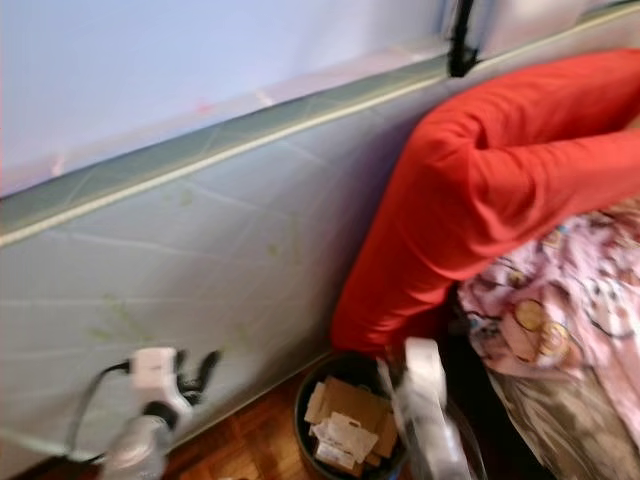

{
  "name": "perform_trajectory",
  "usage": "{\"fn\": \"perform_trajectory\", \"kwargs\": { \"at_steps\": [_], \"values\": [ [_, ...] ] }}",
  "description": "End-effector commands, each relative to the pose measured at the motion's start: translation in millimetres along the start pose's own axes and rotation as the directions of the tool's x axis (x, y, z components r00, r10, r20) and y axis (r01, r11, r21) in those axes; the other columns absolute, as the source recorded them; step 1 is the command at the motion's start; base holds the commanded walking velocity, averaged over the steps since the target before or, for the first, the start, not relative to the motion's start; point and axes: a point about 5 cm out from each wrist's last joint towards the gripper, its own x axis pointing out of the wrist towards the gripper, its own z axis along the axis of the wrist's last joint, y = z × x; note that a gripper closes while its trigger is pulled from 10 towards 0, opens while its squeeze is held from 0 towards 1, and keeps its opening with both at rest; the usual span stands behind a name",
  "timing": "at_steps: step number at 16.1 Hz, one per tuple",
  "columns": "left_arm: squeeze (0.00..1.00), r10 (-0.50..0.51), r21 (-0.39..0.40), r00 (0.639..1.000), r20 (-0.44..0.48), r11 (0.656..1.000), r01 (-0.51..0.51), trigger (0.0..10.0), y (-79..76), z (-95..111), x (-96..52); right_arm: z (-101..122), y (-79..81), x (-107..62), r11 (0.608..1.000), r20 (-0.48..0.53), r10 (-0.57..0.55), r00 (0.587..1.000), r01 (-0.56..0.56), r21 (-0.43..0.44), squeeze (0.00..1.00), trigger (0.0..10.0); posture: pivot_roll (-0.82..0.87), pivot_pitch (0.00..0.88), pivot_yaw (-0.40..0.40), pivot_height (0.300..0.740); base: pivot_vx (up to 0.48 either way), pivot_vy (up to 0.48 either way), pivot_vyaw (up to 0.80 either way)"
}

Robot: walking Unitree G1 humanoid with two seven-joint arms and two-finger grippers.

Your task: Clean up the room

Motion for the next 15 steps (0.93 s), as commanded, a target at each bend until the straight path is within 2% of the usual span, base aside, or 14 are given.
{"fn": "perform_trajectory", "kwargs": {
  "at_steps": [1,6,8,12,15],
  "values": [
    [0.00,0.039,-0.007,0.999,-0.019,0.999,-0.039,10.0,9.2,-4,-6.9,-28,-9.6,-11.3,0.999,-0.095,-0.028,0.995,0.031,0.030,0.00,10.0,0.18,0.224,-0.048,0.740,0.000,0.000,0.00],
    [0.00,0.051,-0.011,0.999,0.008,0.999,-0.051,10.0,5.0,1,-17.9,-28,-6.7,-10.4,0.999,-0.105,-0.021,0.994,0.025,0.034,0.00,10.0,0.20,0.260,-0.066,0.740,0.000,0.000,0.00],
    [0.00,0.053,-0.001,0.998,0.031,0.999,-0.053,10.0,6.0,9,-27.5,-35,-4.7,-13.4,1.000,-0.128,-0.006,0.992,0.007,0.013,0.00,10.0,0.23,0.312,-0.057,0.740,0.000,0.000,0.00],
    [0.00,0.063,0.007,0.998,0.030,0.998,-0.063,10.0,7.5,14,-41.4,-34,-0.7,-12.2,0.999,-0.117,0.020,0.993,-0.015,0.046,0.00,10.0,0.24,0.360,-0.048,0.740,0.000,0.000,0.00],
    [0.00,0.065,0.003,0.998,0.024,0.998,-0.065,10.0,6.4,20,-44.5,-32,3.0,-10.7,0.999,-0.112,0.027,0.993,-0.023,0.039,0.00,10.0,0.25,0.381,-0.047,0.740,0.000,0.000,0.00]
  ]
}}
